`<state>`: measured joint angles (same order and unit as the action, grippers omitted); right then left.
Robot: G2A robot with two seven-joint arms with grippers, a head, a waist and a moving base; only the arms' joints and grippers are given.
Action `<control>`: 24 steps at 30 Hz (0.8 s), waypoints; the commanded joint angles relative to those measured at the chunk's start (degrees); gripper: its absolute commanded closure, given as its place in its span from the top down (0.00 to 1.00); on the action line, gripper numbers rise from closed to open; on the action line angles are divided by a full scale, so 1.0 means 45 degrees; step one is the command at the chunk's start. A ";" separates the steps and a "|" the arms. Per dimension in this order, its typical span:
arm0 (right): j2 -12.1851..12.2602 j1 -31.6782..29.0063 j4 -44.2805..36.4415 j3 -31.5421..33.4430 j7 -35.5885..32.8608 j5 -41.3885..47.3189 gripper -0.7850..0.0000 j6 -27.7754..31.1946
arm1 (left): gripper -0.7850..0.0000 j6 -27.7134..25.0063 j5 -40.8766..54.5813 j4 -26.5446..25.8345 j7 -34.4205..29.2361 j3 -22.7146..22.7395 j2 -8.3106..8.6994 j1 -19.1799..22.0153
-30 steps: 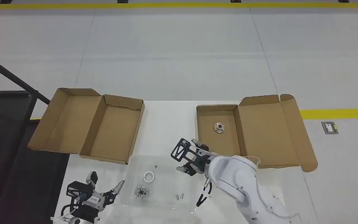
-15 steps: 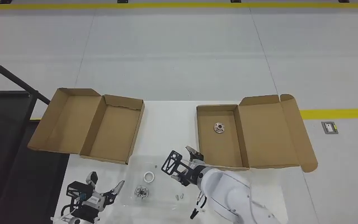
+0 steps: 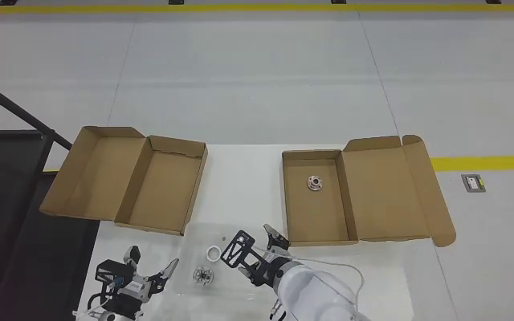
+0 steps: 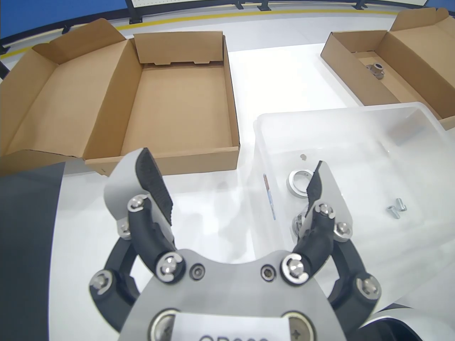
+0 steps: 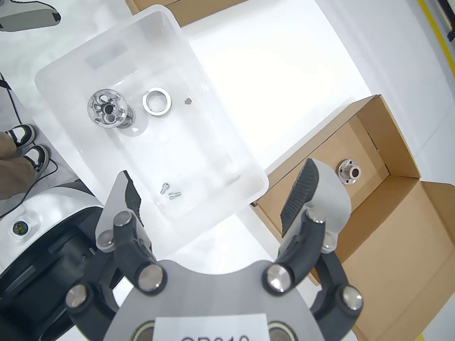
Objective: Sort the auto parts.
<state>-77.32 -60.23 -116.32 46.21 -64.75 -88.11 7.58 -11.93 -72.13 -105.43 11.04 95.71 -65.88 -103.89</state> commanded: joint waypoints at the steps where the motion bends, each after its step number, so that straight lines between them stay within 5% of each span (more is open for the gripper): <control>1: 0.0000 0.0000 0.0000 0.0000 0.0000 0.0000 1.00 -0.0002 | 1.00 0.0000 0.0000 0.0000 0.0000 0.0000 0.0000 0.0000; 7: -0.0077 -0.0151 0.0456 -0.0433 0.0520 -0.0381 1.00 0.0004 | 1.00 0.0000 0.0000 0.0000 0.0000 0.0000 0.0000 0.0000; 9: -0.0177 -0.0128 0.0755 -0.0660 0.0304 -0.0342 0.72 -0.0270 | 1.00 0.0000 0.0000 0.0000 0.0000 0.0000 0.0000 0.0000; 24: -0.1048 0.1420 0.3542 -0.1153 -0.1476 0.1818 0.66 -0.1413 | 1.00 0.0000 0.0000 0.0000 0.0000 0.0000 0.0000 0.0000</control>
<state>-81.84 -54.13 -101.27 41.04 -71.34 -80.31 1.62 -11.93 -72.13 -105.43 11.04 95.71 -65.88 -103.89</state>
